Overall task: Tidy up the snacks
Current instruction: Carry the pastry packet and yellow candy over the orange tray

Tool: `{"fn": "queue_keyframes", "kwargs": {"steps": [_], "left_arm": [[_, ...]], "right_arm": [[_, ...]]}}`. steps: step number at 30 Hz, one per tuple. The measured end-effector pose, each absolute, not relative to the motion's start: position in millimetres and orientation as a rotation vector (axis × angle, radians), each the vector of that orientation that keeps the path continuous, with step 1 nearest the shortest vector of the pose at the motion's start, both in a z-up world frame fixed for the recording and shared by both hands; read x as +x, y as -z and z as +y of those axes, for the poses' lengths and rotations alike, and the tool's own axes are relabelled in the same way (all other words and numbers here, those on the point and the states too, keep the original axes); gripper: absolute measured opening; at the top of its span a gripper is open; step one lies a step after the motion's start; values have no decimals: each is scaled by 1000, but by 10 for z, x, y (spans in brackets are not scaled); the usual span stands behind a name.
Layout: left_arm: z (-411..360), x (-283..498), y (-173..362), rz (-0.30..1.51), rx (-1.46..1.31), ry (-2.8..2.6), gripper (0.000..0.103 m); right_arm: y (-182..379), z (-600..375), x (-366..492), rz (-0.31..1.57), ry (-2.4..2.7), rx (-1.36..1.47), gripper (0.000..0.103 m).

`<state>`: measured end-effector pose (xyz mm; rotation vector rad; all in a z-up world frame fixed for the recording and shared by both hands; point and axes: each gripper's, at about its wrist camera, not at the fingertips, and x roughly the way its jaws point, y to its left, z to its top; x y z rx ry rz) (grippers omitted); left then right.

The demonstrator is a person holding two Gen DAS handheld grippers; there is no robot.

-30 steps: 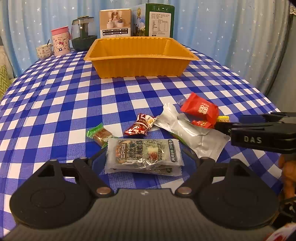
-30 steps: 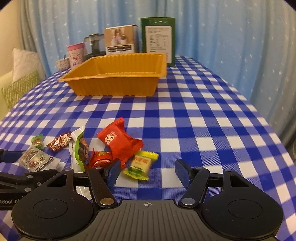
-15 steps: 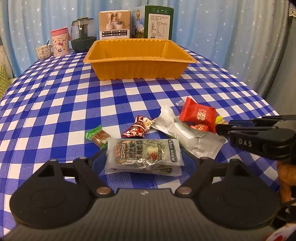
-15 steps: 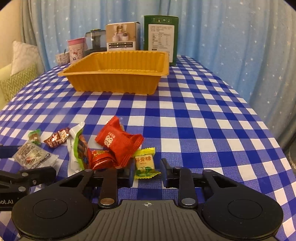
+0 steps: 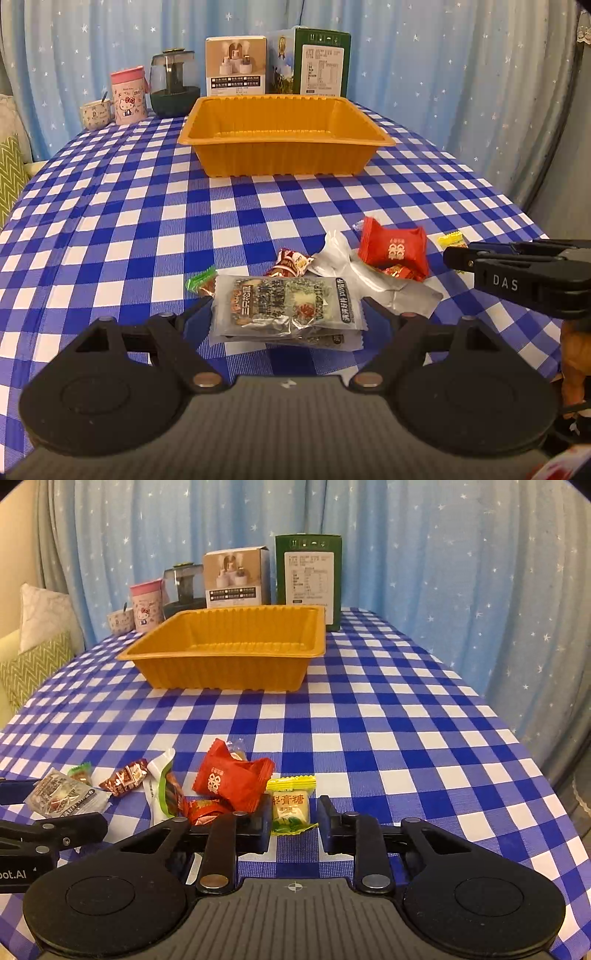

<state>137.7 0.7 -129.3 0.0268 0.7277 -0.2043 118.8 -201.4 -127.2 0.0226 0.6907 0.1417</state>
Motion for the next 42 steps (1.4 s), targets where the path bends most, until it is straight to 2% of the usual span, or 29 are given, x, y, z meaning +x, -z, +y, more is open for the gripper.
{"fn": "queue_keyframes", "kwargs": {"steps": [24,42], "left_arm": [[91,1659,730,611,11,201,82],[129,2404,413,564,23,223,82]], "right_arm": [[785,-1992,1344,569,-174,71,26],[424,-2012,2010,514,-205,122,26]]}}
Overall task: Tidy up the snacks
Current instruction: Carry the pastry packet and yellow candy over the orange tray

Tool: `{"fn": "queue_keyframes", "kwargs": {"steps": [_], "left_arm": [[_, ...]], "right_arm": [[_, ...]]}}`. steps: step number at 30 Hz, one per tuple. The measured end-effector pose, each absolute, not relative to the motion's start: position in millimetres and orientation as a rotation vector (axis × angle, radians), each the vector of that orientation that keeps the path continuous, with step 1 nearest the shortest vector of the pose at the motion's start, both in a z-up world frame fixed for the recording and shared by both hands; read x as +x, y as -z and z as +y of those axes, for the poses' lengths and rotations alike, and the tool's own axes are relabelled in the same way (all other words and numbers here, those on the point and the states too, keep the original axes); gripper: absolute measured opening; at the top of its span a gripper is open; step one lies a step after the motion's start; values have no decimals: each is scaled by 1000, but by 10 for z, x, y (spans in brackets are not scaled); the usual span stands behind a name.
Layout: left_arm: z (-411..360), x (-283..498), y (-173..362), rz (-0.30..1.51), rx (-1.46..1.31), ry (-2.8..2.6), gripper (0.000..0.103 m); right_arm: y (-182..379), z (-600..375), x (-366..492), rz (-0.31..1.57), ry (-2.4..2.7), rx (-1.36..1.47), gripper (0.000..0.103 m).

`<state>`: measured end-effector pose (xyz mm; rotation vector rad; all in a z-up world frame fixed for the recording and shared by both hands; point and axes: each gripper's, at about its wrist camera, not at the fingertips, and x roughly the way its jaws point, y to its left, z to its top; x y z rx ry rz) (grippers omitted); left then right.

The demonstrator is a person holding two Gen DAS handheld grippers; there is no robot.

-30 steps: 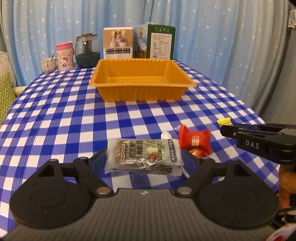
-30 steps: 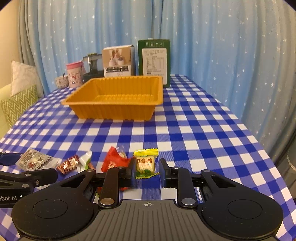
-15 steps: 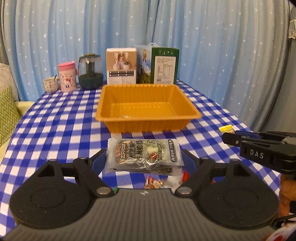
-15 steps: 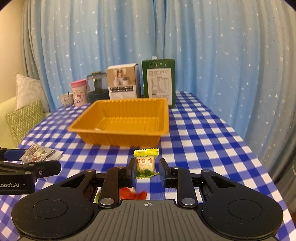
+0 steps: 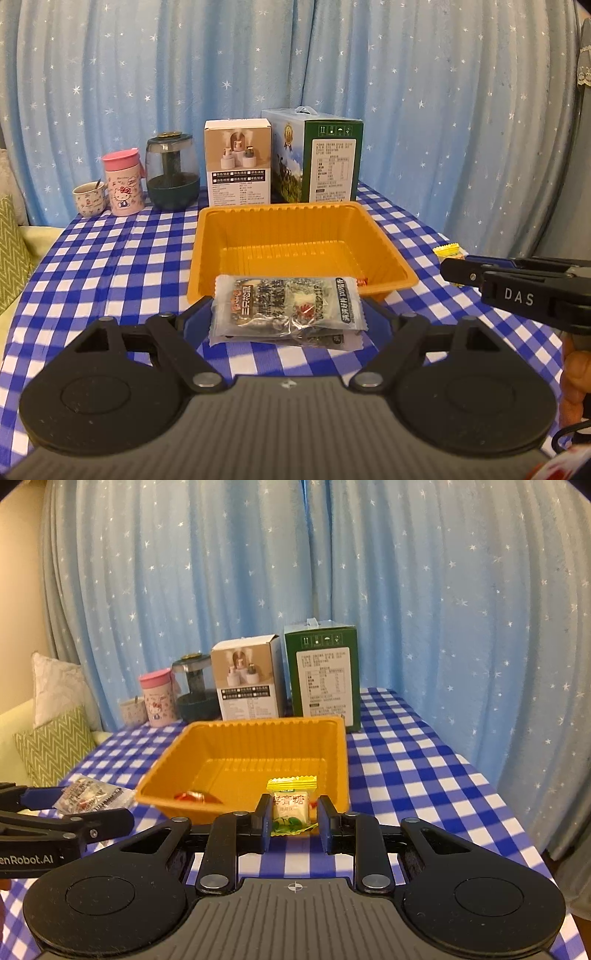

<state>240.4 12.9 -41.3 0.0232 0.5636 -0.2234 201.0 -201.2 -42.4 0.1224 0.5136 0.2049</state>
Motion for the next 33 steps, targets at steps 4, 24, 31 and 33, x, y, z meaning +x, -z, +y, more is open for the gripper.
{"fn": "queue_keyframes", "kwargs": {"steps": [4,24,31,33], "left_arm": [[154,2624,419,563,20,224,82],[230,3601,706,602,-19,212,82],[200,3687,751,607,-20,222,83],[185,3707,757,604,-24,227,84]], "right_arm": [[402,-1992,2233,509,-205,131,26],[729,-1875,3266,601,-188,275,26],[758,-1873,3332,607,-180,280,26],[768,-1877,3346,610,-177,281,26]]}}
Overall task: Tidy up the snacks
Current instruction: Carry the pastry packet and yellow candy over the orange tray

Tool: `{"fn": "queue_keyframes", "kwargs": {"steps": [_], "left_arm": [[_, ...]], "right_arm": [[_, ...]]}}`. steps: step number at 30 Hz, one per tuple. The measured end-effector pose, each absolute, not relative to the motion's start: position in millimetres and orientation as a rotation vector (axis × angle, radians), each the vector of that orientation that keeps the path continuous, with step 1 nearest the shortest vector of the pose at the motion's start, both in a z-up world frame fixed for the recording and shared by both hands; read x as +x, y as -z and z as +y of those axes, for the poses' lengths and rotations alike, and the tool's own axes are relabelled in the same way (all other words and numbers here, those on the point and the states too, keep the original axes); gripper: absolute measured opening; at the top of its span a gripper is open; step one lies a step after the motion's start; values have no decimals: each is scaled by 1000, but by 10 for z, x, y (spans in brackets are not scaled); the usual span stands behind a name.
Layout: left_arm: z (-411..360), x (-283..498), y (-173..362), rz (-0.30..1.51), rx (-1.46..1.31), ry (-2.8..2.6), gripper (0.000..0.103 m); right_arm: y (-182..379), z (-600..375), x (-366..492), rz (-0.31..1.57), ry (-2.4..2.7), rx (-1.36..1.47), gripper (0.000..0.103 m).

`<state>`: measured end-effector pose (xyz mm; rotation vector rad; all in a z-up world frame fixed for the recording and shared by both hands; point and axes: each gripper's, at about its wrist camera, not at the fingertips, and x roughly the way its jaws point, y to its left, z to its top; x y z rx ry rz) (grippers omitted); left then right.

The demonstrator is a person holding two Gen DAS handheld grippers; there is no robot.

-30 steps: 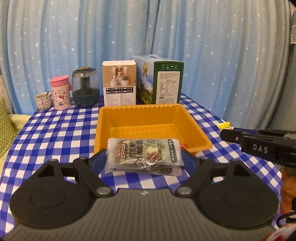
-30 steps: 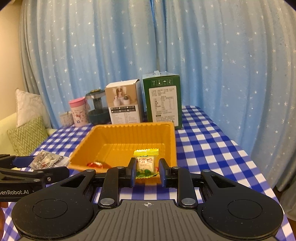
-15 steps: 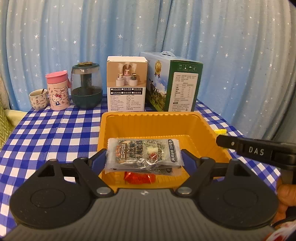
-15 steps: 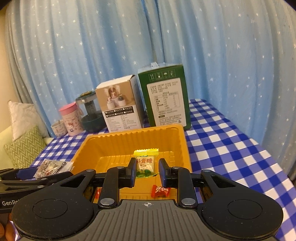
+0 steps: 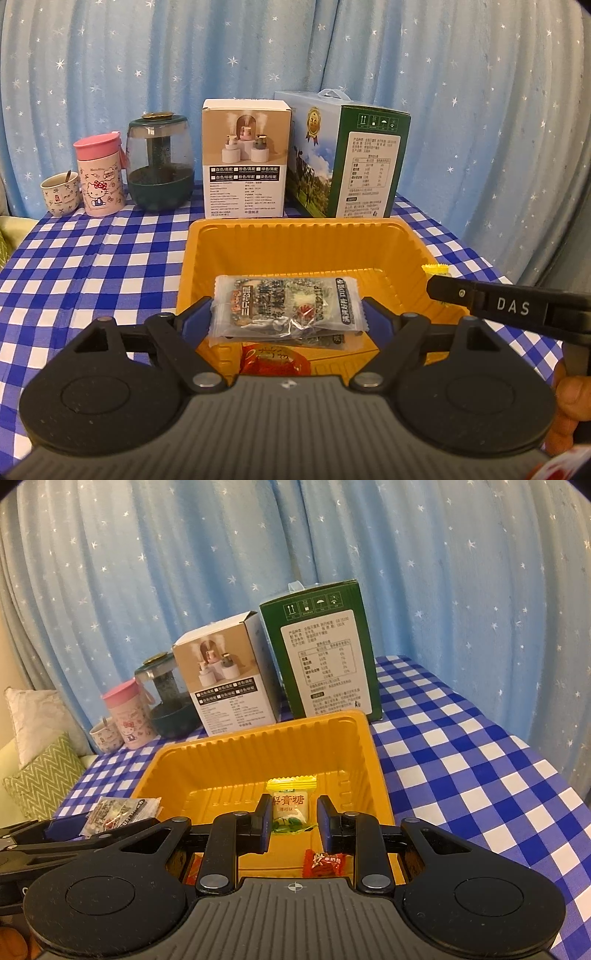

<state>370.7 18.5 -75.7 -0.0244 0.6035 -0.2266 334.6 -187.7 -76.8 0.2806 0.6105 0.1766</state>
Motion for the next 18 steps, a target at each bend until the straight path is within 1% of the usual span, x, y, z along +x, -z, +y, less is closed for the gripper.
{"fn": "queue_keyframes", "kwargs": {"steps": [4,18], "left_arm": [[198,3739,764,597,-39,231,90],[453,3706,711,601,-69,166,90]], "right_arm": [[795,-1882,3371,619,-170,279,26],[785,-1805,3383,615,-200,290,26]]}}
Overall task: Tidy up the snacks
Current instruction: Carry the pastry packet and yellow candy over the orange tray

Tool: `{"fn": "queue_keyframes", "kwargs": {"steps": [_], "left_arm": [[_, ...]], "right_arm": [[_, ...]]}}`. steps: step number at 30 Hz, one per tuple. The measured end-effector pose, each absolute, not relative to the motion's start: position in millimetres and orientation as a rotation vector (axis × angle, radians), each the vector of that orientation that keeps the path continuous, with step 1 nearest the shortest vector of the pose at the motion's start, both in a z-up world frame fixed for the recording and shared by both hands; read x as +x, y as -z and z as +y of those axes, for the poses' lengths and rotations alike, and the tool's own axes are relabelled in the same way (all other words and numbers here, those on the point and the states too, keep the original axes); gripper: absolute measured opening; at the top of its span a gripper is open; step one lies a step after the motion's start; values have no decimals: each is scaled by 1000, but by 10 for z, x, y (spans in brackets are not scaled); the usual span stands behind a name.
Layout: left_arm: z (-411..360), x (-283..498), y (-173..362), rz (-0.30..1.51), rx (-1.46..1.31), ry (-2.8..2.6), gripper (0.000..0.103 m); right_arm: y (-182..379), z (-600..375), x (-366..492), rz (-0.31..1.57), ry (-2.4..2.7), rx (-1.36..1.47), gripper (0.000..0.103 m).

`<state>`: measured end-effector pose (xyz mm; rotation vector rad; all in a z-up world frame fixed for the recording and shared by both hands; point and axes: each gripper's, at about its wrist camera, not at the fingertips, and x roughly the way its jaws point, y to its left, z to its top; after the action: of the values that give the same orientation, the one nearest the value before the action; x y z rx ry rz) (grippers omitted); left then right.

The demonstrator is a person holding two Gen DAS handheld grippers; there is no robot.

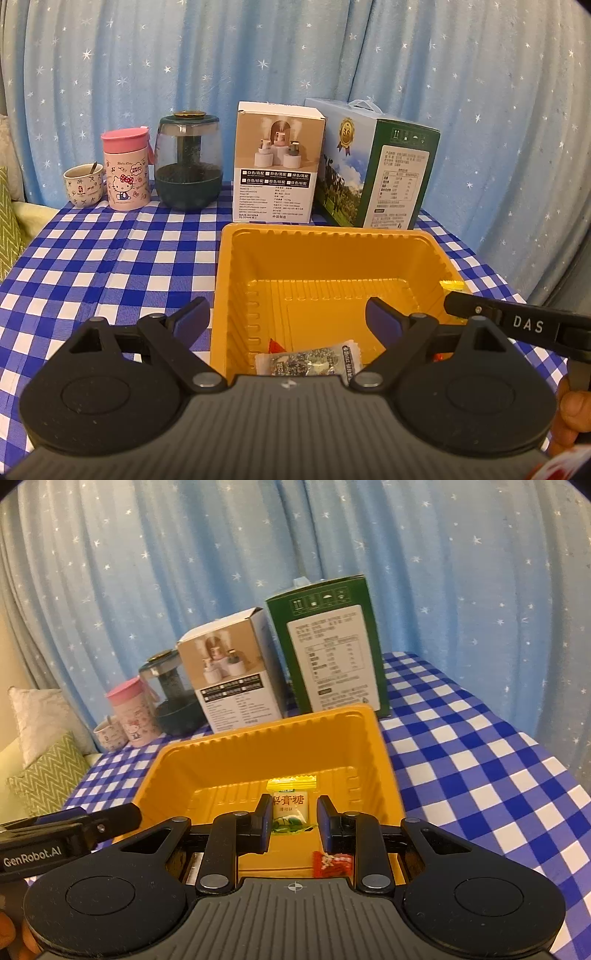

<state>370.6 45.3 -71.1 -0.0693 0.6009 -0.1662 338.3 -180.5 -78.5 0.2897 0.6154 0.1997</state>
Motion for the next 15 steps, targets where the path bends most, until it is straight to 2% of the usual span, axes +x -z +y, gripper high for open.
{"fn": "queue_keyframes", "kwargs": {"steps": [6,7,8,9,15], "left_arm": [[499,3682,733,605,-59,162,90],[508,3680,738,606,-57,162,90],[514,3678,744,607,-55,162,90],[518,3675,750,608,-52,162,90],[529,3660,770,610,-46,161,90]], "right_arm": [[801,-1754,3410,599,-240,340,28],[818,-1775,3424,608,-251,378,39],[836,-1804,3440,618,-248,417,57],[848,-1836,3444,617,-239,449,63],[801,-1899,3426,587,-196,438,63]]}}
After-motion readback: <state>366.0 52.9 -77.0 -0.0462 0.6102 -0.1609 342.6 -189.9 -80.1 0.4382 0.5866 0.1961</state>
